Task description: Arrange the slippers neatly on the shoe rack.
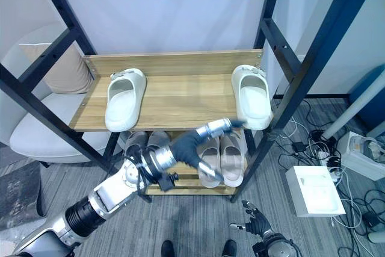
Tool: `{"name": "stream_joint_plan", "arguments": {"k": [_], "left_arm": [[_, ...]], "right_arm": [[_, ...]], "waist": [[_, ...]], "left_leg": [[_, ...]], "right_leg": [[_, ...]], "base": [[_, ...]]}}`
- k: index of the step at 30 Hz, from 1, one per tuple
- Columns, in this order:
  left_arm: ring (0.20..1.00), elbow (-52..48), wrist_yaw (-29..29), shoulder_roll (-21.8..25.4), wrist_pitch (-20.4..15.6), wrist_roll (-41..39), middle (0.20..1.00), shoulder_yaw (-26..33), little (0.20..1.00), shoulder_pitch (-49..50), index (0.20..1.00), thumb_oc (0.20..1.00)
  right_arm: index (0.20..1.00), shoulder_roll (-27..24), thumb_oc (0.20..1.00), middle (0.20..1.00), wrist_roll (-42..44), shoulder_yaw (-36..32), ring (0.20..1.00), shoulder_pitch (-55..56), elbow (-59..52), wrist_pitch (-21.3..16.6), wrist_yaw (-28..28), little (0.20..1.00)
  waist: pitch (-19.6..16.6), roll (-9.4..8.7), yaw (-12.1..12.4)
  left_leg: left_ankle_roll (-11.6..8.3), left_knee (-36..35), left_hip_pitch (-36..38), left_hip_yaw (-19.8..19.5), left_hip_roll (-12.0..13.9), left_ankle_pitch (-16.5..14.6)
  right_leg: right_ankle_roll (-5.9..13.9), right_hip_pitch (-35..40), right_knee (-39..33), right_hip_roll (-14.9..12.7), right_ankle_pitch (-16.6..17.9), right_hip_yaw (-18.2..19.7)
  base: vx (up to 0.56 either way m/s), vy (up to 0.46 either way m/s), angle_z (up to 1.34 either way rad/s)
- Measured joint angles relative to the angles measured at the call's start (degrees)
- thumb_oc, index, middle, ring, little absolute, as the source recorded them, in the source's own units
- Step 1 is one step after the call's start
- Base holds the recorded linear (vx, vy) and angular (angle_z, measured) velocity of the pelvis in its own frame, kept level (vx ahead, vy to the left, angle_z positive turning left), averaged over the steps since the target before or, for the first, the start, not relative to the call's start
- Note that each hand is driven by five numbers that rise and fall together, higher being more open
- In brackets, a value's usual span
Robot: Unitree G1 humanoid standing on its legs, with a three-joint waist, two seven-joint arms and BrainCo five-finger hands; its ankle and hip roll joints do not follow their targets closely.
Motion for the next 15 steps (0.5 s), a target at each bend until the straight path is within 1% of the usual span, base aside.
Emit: {"name": "stream_joint_plan", "arguments": {"k": [1, 2, 3, 4, 5, 6, 7, 9, 10, 11, 14, 15], "left_arm": [[1.0, -0.6, 1.3, 0.0, -0.2, 0.0, 1.0, 2.6, 1.0, -0.1, 1.0, 1.0], [1.0, -0.7, 4.2, -0.1, -1.3, 0.3, 1.0, 7.4, 1.0, -0.2, 1.0, 1.0], [1.0, -0.7, 5.9, 0.1, -1.9, 1.2, 1.0, 9.4, 1.0, -0.1, 1.0, 1.0], [1.0, -0.7, 7.5, 0.5, -2.3, 1.6, 1.0, 11.0, 1.0, -0.2, 1.0, 1.0], [1.0, 0.2, 11.2, 4.3, -2.9, 7.5, 1.0, 13.7, 1.0, -0.3, 1.0, 1.0], [1.0, 0.9, 12.8, 6.0, -2.9, 9.6, 1.0, 15.2, 1.0, -0.3, 1.0, 1.0], [1.0, 1.8, 14.9, 7.7, -3.0, 12.5, 1.0, 16.3, 1.0, -0.4, 1.0, 1.0], [1.0, 5.5, 19.5, 12.4, -2.4, 21.9, 1.0, 17.7, 1.0, -1.7, 1.0, 1.0], [1.0, 6.9, 21.5, 14.5, -2.2, 26.4, 1.0, 17.7, 1.0, -2.1, 1.0, 1.0], [1.0, 8.4, 22.6, 16.4, -1.8, 29.1, 1.0, 17.5, 1.0, -2.6, 1.0, 1.0], [1.0, 13.2, 27.0, 19.5, 0.4, 40.0, 1.0, 16.7, 1.0, -3.9, 1.0, 1.0], [1.0, 14.3, 27.7, 20.0, 1.4, 42.2, 1.0, 16.9, 1.0, -4.0, 1.0, 1.0]], "right_arm": [[1.0, 0.3, 1.0, 1.0, 0.0, -0.1, 1.0, -0.1, 0.2, 0.0, -0.2, 1.0], [1.0, 0.7, 1.0, 1.0, 0.0, -0.1, 1.0, 0.0, 0.3, 0.0, -0.6, 1.0], [1.0, 0.9, 1.0, 1.0, 0.0, 0.0, 1.0, -0.2, 0.4, 0.1, -0.7, 1.0], [1.0, 1.1, 1.0, 1.0, 0.0, 0.0, 1.0, -0.3, 0.5, 0.0, -0.8, 1.0], [1.0, 1.2, 1.0, 1.0, 0.0, 0.3, 1.0, -1.3, 1.4, 0.1, -0.8, 1.0], [1.0, 1.3, 1.0, 1.0, 0.0, 0.1, 1.0, -1.6, 1.5, 0.1, -1.0, 1.0], [1.0, 1.3, 1.0, 1.0, 0.0, 0.1, 1.0, -1.8, 1.8, 0.0, -1.1, 1.0], [1.0, 1.4, 1.0, 1.0, 0.0, 0.1, 1.0, -2.2, 2.0, 0.0, -1.2, 1.0], [1.0, 1.6, 1.0, 1.0, 0.0, 0.3, 1.0, -2.4, 2.1, 0.0, -1.3, 1.0], [1.0, 1.9, 1.0, 1.0, 0.0, 0.2, 1.0, -2.6, 1.8, 0.0, -1.4, 1.0], [1.0, 2.3, 1.0, 1.0, 0.0, 0.5, 1.0, -3.1, 1.8, -0.2, -1.6, 1.0], [1.0, 2.3, 1.0, 1.0, 0.0, 0.5, 1.0, -3.1, 1.7, -0.4, -1.6, 1.0]], "waist": [[0.0, -0.05, -0.2], [0.0, 0.01, 0.2], [0.0, 0.05, 0.9], [0.0, 0.04, 1.3], [0.0, 0.05, 1.8], [0.0, 0.04, 1.8], [0.0, 0.06, 2.3], [0.1, -0.05, 2.9], [0.1, -0.09, 2.9], [0.1, -0.1, 2.9], [0.1, -0.08, 2.8], [0.1, -0.07, 2.6]], "left_leg": [[-0.01, 0.0, 0.0, -0.3, 0.0, 0.0], [-0.05, 0.0, 0.0, -0.9, 0.0, 0.1], [-0.07, 0.0, 0.0, -1.0, 0.0, 0.1], [-0.08, 0.0, 0.0, -1.0, 0.0, 0.1], [-0.1, 0.0, 0.0, -1.1, 0.0, 0.1], [-0.1, 0.0, 0.0, -1.1, 0.0, 0.1], [-0.1, 0.0, 0.0, -1.3, -0.1, 0.1], [-0.11, 0.0, -0.1, -1.4, -0.1, 0.1], [-0.11, 0.0, 0.0, -1.5, -0.2, 0.1], [-0.11, 0.0, 0.0, -1.4, -0.1, 0.1], [-0.11, 0.0, 0.0, -1.1, -0.2, 0.1], [-0.11, 0.0, 0.0, -1.0, -0.2, 0.1]], "right_leg": [[-0.01, 0.1, 0.0, 0.0, 0.0, -0.2], [0.01, 0.6, -0.1, 0.1, -0.2, -0.6], [0.43, 0.6, -0.1, 0.1, -0.5, -0.5], [0.41, 0.6, -0.2, 0.0, -0.4, -0.5], [0.4, 0.6, -0.3, 0.1, -0.4, -0.6], [0.4, 0.6, -0.3, 0.1, -0.4, -0.6], [0.4, 0.7, -0.3, 0.0, -0.4, -0.7], [0.37, 0.8, -0.3, 0.0, -0.4, -0.7], [0.31, 0.8, -0.3, 0.0, -0.4, -0.8], [0.3, 0.8, -0.3, 0.0, -0.4, -0.7], [-0.25, 0.6, -0.3, 0.0, 0.0, -0.5], [-0.25, 0.6, -0.3, 0.0, 0.0, -0.5]], "base": [[0.02, -0.022, 0.28], [0.04, -0.034, 0.21], [0.04, -0.022, 0.13], [0.05, -0.024, 0.02], [0.03, -0.01, 0.0], [0.03, -0.007, 0.06], [0.01, 0.003, 0.04], [0.03, 0.003, 0.05], [0.04, 0.0, 0.03], [0.0, 0.0, 0.0], [0.02, 0.007, -0.04], [0.03, 0.011, -0.13]]}}
